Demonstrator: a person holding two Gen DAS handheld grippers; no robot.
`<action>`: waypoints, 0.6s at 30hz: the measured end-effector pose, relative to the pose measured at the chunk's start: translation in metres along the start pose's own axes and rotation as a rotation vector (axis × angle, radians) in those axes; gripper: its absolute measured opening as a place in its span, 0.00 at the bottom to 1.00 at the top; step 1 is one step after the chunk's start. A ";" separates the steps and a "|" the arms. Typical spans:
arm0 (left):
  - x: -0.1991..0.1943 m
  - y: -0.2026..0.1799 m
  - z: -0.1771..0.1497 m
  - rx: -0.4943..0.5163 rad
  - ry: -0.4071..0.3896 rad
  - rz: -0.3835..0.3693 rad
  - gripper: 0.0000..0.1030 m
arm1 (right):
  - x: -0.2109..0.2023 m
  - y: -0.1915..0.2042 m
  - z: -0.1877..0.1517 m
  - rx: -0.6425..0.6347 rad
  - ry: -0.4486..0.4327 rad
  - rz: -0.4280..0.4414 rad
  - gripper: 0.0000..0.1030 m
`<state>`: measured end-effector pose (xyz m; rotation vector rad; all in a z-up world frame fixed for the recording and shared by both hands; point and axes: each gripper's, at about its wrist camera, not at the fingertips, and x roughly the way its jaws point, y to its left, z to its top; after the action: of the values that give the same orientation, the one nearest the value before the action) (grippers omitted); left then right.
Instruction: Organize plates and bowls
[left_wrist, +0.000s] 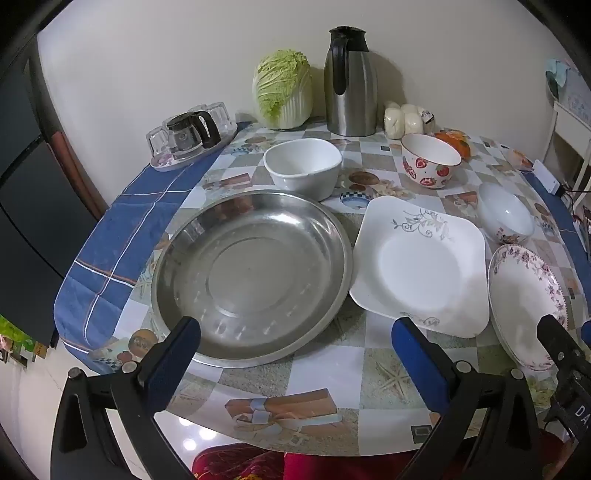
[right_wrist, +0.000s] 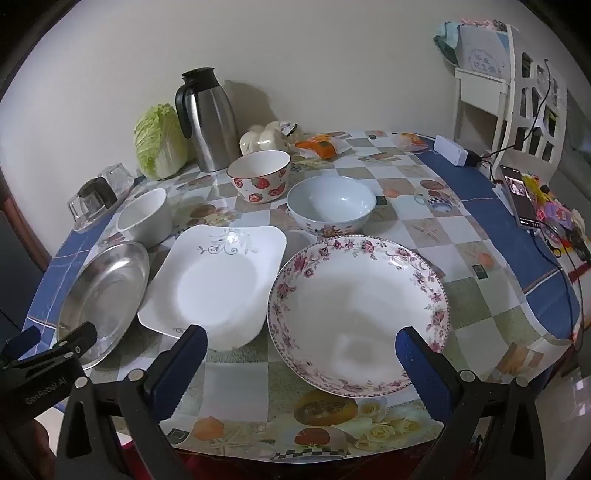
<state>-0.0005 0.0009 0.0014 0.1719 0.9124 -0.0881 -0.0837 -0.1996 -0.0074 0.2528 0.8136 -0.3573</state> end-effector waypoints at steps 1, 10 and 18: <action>-0.001 0.001 0.000 -0.003 -0.007 0.001 1.00 | 0.000 0.000 0.000 0.000 0.000 0.001 1.00; -0.006 0.004 -0.001 -0.018 -0.031 -0.006 1.00 | 0.000 -0.003 0.000 0.004 0.004 0.004 1.00; -0.008 0.004 0.000 -0.019 -0.032 -0.001 1.00 | 0.002 -0.006 0.003 0.009 0.010 0.002 1.00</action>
<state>-0.0047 0.0047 0.0078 0.1523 0.8814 -0.0831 -0.0831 -0.2070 -0.0071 0.2637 0.8218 -0.3580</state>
